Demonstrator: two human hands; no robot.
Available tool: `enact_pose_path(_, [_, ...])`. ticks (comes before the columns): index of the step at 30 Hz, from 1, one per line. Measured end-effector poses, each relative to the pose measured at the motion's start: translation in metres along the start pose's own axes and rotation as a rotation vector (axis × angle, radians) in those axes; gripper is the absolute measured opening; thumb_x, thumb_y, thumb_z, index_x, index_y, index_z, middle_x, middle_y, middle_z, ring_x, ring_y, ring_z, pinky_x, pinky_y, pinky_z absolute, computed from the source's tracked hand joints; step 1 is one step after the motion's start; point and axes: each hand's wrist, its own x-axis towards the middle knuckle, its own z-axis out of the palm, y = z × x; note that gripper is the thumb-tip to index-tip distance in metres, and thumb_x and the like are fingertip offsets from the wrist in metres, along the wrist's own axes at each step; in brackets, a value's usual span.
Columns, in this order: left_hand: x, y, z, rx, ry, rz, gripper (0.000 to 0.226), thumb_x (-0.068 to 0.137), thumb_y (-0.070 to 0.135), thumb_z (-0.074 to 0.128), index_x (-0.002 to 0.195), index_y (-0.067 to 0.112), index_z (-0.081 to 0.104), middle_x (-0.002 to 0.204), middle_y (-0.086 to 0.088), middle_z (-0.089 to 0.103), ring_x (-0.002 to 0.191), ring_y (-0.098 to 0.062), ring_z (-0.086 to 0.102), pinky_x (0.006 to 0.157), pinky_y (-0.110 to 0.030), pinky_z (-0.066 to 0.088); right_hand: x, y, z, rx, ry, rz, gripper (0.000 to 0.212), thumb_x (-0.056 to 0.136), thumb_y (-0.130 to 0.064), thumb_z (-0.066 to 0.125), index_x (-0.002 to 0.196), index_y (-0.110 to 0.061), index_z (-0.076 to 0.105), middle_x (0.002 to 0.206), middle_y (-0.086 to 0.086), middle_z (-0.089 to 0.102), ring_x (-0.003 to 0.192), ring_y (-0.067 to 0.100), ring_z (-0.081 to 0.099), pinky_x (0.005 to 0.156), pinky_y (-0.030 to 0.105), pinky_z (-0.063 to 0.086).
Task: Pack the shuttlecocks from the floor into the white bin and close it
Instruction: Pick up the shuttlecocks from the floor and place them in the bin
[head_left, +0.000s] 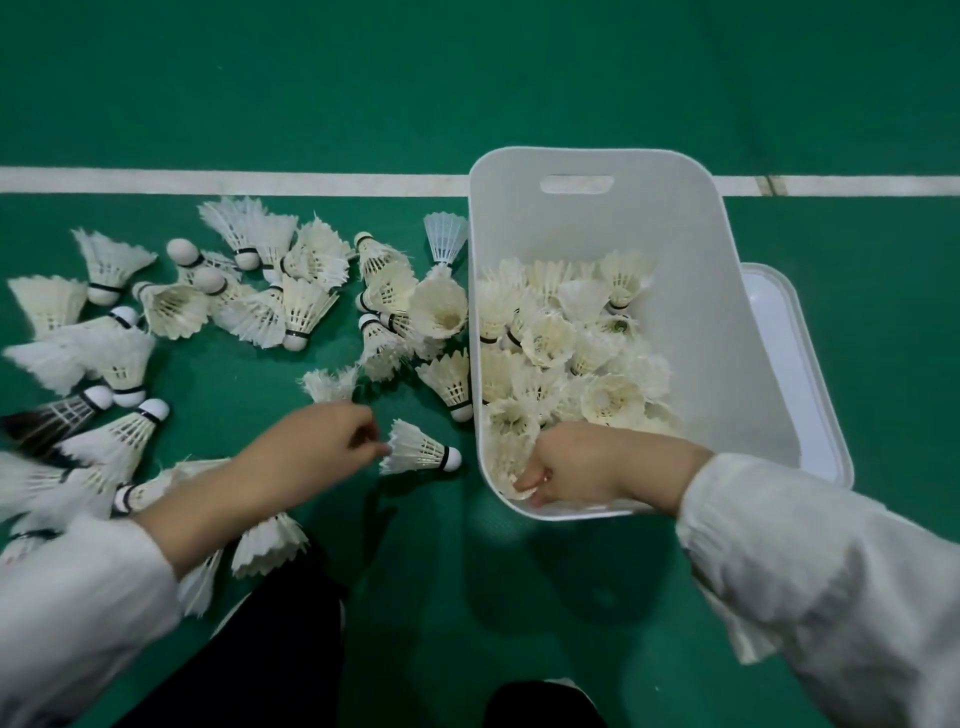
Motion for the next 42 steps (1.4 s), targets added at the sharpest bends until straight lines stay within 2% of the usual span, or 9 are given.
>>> enact_pose_path(4, [0.009,0.0,0.035,0.062,-0.008,-0.01,0.04,0.089,0.049,0.05,0.109,0.016,0.056,0.106,-0.002,0.056,0.095,-0.02,0.056,0.079,-0.031,0.044,0.012,0.004,0.002,-0.029,0.005,0.002,0.028,0.091,-0.018,0.053,0.116,-0.015,0.065,0.117,0.001,0.068,0.102,0.022,0.062,0.097,0.038,0.047])
enact_pose_path(11, [0.009,-0.005,0.044,-0.108,0.094,0.099,0.022,0.089,0.031,0.057,0.091,0.01,0.061,0.089,-0.006,0.056,0.087,-0.024,0.054,0.075,-0.032,0.041,-0.011,-0.004,-0.02,0.086,0.049,0.066,0.044,0.088,-0.006,0.056,0.13,-0.017,0.052,0.134,0.0,0.055,0.117,0.018,0.055,0.101,0.029,0.042])
enact_pose_path(18, [-0.022,-0.011,0.01,-0.23,0.243,0.214,0.006,0.091,0.021,0.054,0.094,0.017,0.054,0.092,0.002,0.059,0.084,-0.014,0.055,0.069,-0.025,0.039,-0.06,-0.067,-0.074,0.292,0.759,-0.123,0.021,0.092,-0.019,0.051,0.107,-0.027,0.064,0.1,-0.013,0.057,0.076,-0.003,0.051,0.063,0.01,0.038])
enact_pose_path(20, [-0.034,-0.016,0.0,-0.288,0.292,0.245,0.005,0.09,0.017,0.055,0.095,0.017,0.056,0.09,0.002,0.061,0.081,-0.016,0.058,0.069,-0.027,0.043,-0.048,-0.099,-0.073,0.231,0.74,-0.24,0.029,0.091,-0.015,0.052,0.117,-0.025,0.058,0.112,-0.01,0.053,0.079,-0.004,0.045,0.073,0.009,0.034])
enact_pose_path(23, [-0.047,-0.026,-0.009,-0.309,0.381,0.354,0.007,0.086,0.014,0.059,0.092,0.011,0.062,0.088,0.003,0.061,0.08,-0.012,0.056,0.07,-0.019,0.041,-0.004,-0.134,-0.05,0.083,0.568,-0.296,0.043,0.088,-0.012,0.052,0.13,-0.018,0.045,0.13,0.001,0.048,0.102,0.014,0.054,0.093,0.027,0.041])
enact_pose_path(27, [-0.06,-0.053,-0.014,-0.297,0.449,0.361,0.017,0.082,0.019,0.057,0.091,0.006,0.064,0.088,-0.001,0.063,0.081,-0.009,0.053,0.072,-0.017,0.041,0.042,-0.159,-0.039,0.092,0.517,-0.167,0.017,0.089,-0.016,0.051,0.104,-0.01,0.056,0.105,0.012,0.061,0.101,0.029,0.056,0.073,0.03,0.034])
enact_pose_path(31, [-0.072,-0.104,-0.024,-0.425,0.597,0.084,0.018,0.086,0.014,0.063,0.105,0.014,0.062,0.102,0.008,0.056,0.087,-0.003,0.052,0.078,-0.005,0.039,0.073,-0.176,-0.037,0.176,0.586,-0.166,0.019,0.092,-0.016,0.049,0.096,-0.006,0.064,0.101,0.01,0.061,0.096,0.026,0.055,0.075,0.031,0.035])
enact_pose_path(36, [-0.085,-0.176,-0.028,-0.396,0.654,-0.335,0.008,0.088,0.021,0.06,0.093,0.015,0.062,0.092,0.001,0.061,0.083,-0.013,0.057,0.073,-0.026,0.044,0.107,-0.189,-0.03,0.201,0.593,-0.188,0.027,0.095,-0.023,0.047,0.098,-0.007,0.068,0.101,0.007,0.058,0.096,0.022,0.052,0.078,0.029,0.036])
enact_pose_path(42, [-0.088,-0.208,-0.006,-0.24,0.396,-0.722,0.046,0.088,0.055,0.046,0.078,0.013,0.06,0.07,-0.006,0.062,0.07,-0.025,0.059,0.061,-0.032,0.045,0.135,-0.192,-0.016,0.175,0.631,-0.163,0.025,0.094,-0.022,0.05,0.101,-0.009,0.07,0.097,0.008,0.062,0.097,0.026,0.053,0.082,0.031,0.039])
